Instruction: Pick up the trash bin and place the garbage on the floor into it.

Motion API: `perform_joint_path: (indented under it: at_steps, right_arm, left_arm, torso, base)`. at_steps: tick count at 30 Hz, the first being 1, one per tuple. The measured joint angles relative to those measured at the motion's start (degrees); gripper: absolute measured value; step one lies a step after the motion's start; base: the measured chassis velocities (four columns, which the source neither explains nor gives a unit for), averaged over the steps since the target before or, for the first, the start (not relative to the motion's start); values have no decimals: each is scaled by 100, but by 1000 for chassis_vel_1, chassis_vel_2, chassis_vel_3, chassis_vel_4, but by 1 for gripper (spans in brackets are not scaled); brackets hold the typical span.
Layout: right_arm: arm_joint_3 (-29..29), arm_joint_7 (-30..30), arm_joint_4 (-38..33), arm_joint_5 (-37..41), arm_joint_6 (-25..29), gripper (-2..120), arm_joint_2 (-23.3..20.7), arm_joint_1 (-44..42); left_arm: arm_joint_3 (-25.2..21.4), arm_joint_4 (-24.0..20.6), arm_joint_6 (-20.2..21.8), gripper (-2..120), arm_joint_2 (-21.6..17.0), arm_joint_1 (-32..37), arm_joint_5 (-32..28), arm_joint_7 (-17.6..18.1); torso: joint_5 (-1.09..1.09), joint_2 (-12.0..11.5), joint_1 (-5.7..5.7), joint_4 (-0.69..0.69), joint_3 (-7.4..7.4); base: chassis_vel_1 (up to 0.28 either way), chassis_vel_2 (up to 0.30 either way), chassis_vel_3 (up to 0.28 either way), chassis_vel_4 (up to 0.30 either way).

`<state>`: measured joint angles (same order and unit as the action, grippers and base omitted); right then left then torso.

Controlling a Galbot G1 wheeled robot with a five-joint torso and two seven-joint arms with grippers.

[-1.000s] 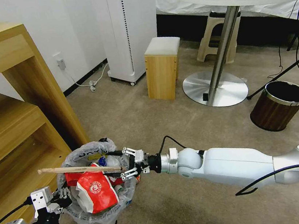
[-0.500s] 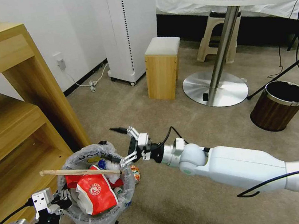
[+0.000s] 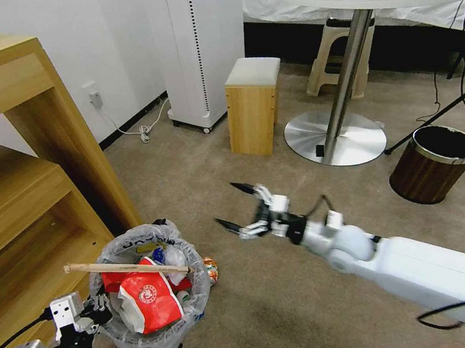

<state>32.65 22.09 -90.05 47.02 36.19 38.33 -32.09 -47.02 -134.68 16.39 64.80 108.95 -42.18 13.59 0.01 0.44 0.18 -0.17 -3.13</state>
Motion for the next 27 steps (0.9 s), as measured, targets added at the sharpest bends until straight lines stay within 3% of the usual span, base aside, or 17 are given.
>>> perform_joint_path:
  at_steps: [6, 20, 27]
  right_arm:
    - [-155, 192, 843, -167, 146, 100, 182, -198]
    - [-641, -666, 1049, -949, 160, 100, 392, -637]
    - [-779, -537, 1289, -1082, 211, 100, 531, -821]
  left_arm:
    - [54, 40, -6, 1, 62, -6, 72, -21]
    - [50, 96, -35, 1, 53, 5, 109, -46]
    - [-90, 116, 36, 1, 27, 49, 83, 29]
  torso:
    - [0, 0, 0, 5, 0]
    - [-2, 0, 0, 3, 0]
    - [-2, 0, 0, 2, 0]
  base:
    - [0, 0, 0, 0]
    - [0, 0, 0, 0]
    - [0, 0, 0, 0]
